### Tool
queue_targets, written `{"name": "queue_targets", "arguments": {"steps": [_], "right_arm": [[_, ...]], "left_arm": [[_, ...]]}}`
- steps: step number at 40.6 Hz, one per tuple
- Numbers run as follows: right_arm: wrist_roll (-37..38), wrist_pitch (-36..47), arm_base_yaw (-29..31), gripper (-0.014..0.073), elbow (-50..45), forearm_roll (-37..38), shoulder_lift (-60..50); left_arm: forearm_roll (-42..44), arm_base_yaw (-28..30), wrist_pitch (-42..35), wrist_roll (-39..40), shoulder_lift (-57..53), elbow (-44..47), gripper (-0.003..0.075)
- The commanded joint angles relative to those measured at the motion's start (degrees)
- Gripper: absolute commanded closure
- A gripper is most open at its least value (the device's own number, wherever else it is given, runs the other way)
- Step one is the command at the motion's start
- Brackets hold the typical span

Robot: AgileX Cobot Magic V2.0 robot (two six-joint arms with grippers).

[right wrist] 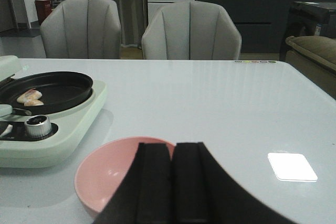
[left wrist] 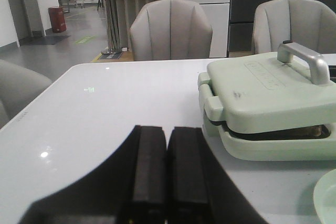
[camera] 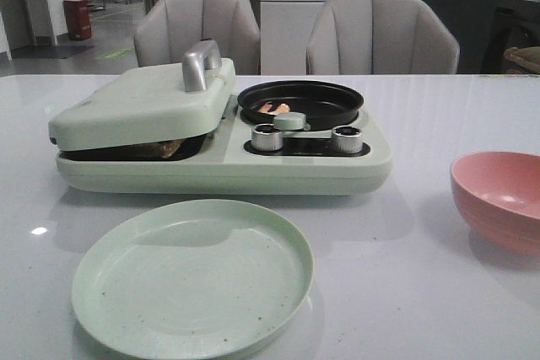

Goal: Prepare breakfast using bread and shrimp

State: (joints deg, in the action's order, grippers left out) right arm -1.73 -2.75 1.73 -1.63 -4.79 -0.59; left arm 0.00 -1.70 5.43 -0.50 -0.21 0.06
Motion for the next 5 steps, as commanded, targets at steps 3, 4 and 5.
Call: {"name": "queue_targets", "arguments": {"steps": [3, 4, 5], "right_arm": [[-0.1, 5.5, 0.0, 0.0559, 1.0, 0.0, -1.3], [-0.1, 5.5, 0.0, 0.0559, 1.0, 0.0, -1.3], [-0.1, 5.5, 0.0, 0.0559, 1.0, 0.0, -1.3]], "left_arm": [[-0.4, -0.5, -5.0, 0.1, -1.0, 1.8, 0.0619], [-0.4, -0.5, -5.0, 0.1, -1.0, 1.8, 0.0619], [-0.4, -0.5, -5.0, 0.1, -1.0, 1.8, 0.0619]]}}
